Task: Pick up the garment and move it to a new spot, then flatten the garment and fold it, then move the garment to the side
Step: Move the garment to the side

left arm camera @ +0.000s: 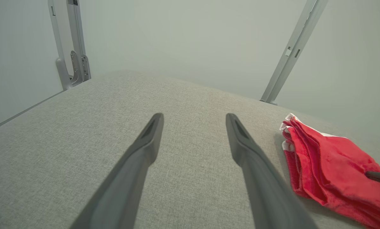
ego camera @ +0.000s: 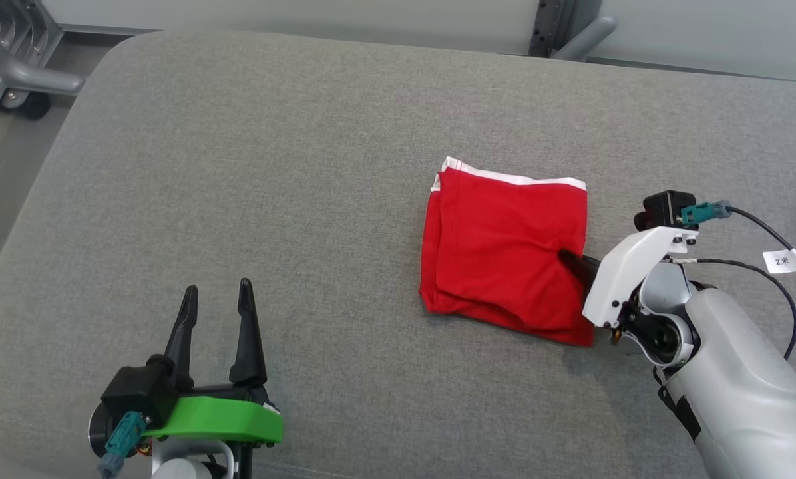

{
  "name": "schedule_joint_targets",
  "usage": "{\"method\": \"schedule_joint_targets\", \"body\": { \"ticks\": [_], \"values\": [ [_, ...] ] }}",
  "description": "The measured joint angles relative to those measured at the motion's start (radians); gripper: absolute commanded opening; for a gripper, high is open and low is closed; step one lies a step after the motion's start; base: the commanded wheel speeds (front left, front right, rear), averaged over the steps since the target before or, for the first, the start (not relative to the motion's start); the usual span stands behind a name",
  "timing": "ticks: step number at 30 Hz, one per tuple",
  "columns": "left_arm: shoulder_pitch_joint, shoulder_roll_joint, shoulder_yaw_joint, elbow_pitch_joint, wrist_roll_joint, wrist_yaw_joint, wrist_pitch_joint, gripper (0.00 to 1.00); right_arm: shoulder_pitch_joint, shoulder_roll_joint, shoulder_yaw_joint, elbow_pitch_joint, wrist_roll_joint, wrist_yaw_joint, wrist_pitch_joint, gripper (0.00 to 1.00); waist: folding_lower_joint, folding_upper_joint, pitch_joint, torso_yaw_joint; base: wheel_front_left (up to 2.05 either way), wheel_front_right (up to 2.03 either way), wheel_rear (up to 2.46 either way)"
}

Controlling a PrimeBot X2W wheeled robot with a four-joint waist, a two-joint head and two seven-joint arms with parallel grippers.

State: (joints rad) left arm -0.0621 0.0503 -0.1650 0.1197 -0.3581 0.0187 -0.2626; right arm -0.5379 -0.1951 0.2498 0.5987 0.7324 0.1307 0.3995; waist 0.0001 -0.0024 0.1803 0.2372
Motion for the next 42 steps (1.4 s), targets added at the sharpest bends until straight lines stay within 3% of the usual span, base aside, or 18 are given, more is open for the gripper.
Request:
{"method": "schedule_joint_targets", "body": {
  "ticks": [11, 20, 33, 42],
  "values": [
    [0.023, 0.0, -0.002, 0.005, 0.026, -0.012, 0.0, 1.0, 0.018, -0.085, 0.112, -0.092, 0.053, 0.0, 0.007, 0.0, 0.0, 0.0, -0.03, -0.102, 0.0, 0.0, 0.0],
    [0.019, 0.0, -0.015, 0.006, 0.049, -0.024, 0.0, 1.0, 0.031, -0.168, 0.119, -0.152, 0.046, 0.0, 0.036, 0.0, 0.0, 0.0, -0.042, -0.268, 0.0, 0.0, 0.0],
    [-0.039, -0.001, -0.025, 0.026, 0.079, -0.046, 0.0, 1.0, -0.014, -0.174, 0.111, -0.175, -0.003, 0.0, 0.019, 0.0, 0.0, 0.0, 0.0, -0.479, 0.0, 0.0, 0.0],
    [-0.051, -0.001, -0.028, 0.036, 0.075, -0.049, 0.0, 1.0, -0.073, -0.168, 0.14, -0.167, -0.049, 0.0, -0.007, 0.0, 0.0, 0.0, 0.013, -0.507, 0.0, 0.0, 0.0]
  ]
}}
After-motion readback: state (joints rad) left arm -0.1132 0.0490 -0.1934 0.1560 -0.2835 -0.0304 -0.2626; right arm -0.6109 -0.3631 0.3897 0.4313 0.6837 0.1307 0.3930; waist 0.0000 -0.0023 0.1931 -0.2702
